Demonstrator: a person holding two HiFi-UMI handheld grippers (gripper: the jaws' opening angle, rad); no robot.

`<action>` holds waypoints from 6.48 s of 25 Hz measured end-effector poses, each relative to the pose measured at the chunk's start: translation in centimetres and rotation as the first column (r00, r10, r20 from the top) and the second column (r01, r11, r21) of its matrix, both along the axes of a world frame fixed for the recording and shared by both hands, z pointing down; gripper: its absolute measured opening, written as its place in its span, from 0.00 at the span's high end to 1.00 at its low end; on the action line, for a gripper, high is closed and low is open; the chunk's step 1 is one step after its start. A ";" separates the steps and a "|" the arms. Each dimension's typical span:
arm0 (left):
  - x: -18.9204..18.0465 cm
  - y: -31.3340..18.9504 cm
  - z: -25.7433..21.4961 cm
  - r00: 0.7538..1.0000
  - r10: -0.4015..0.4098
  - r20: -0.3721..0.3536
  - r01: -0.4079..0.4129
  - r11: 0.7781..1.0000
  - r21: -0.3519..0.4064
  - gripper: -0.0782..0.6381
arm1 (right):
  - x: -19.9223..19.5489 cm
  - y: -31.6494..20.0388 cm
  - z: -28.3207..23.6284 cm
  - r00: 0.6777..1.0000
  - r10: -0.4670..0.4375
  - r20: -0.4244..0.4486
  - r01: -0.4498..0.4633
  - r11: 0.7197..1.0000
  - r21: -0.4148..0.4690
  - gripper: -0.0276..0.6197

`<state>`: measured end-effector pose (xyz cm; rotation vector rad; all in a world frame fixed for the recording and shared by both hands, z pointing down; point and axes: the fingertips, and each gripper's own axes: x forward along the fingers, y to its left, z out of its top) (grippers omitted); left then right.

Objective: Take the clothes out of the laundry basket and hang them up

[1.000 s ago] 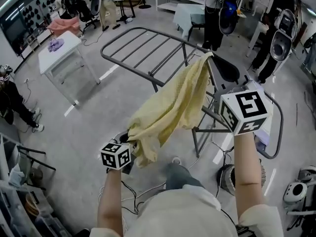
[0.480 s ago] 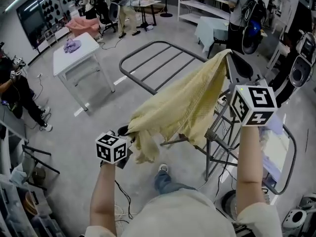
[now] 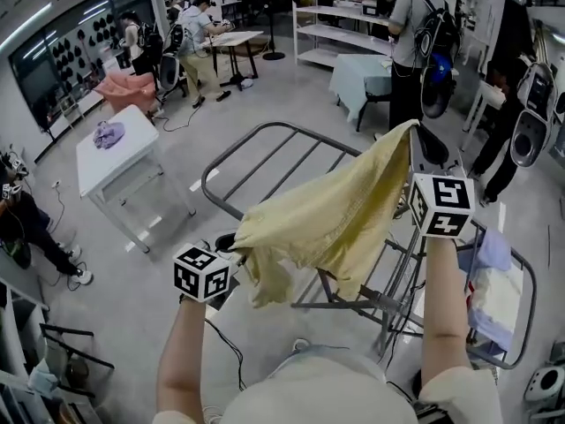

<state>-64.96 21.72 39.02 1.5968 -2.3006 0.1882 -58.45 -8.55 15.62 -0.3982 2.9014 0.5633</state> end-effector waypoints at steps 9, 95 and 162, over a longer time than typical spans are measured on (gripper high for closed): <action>-9.5 -4.9 -6.2 0.984 0.065 0.168 -0.059 0.997 -0.041 0.86 | -2.5 -3.1 -2.0 0.992 0.125 0.025 -0.125 0.992 0.034 0.94; -21.9 -18.0 3.2 0.180 0.956 -0.230 -0.901 0.067 -0.428 0.85 | 2.2 -3.5 7.2 0.658 0.740 -0.139 -0.753 0.652 -0.093 0.94; -22.4 -23.9 9.1 0.476 0.876 -0.071 -0.805 0.402 -0.436 0.81 | -17.2 13.5 25.4 0.763 -0.096 -0.639 -0.100 0.960 -0.263 0.66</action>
